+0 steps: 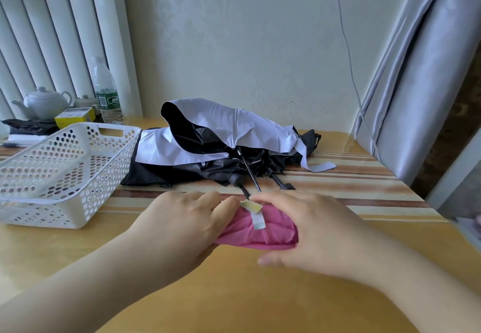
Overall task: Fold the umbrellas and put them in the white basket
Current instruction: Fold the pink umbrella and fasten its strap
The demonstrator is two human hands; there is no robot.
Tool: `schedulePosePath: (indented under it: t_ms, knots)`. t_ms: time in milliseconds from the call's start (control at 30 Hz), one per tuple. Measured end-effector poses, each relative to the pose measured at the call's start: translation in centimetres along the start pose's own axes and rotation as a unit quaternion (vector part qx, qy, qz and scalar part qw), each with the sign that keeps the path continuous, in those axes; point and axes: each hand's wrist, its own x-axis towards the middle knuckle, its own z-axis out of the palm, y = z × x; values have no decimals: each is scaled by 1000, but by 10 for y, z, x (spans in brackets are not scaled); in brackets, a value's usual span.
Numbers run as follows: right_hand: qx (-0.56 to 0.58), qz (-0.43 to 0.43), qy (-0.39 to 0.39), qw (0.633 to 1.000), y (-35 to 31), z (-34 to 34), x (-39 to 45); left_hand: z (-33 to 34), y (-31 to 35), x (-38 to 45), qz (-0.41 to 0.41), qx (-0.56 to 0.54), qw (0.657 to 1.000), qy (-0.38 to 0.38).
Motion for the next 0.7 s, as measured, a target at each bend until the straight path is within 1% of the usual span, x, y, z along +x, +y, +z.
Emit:
schedulePosePath:
  t_ms: [33,67,100,200,267,400,533,633,667,700]
  knots:
    - [115,7,-31,993,1,-6,-2,2,1,-2,1,1,1000,-6]
    - [221,8,-31,975,3,-9,-3,3,1,-3,2,1,1000,-11]
    - [257,-1,-15,966,6,-10,-2,4,1,-4,2,-2,1000,-13]
    - [242,-9,21,970,4,-6,6,-2,3,-1,1,-5,1000,-10]
    - [247,10,34,968,-1,-3,11,-8,5,2,-2,-5,1000,8]
    - [323,74,9,943,-3,-4,20,-9,7,0,-6,-28,999,24]
    - [371,100,-17,923,-2,-3,25,-6,7,-4,-4,-18,1000,16]
    - [361,110,-13,926,-3,0,27,-3,9,-6,-3,-16,1000,17]
    - [367,122,-4,922,-2,2,29,-2,9,-6,-1,-14,1000,22]
    - [388,149,5,910,-2,3,31,0,9,-7,1,-10,1000,24]
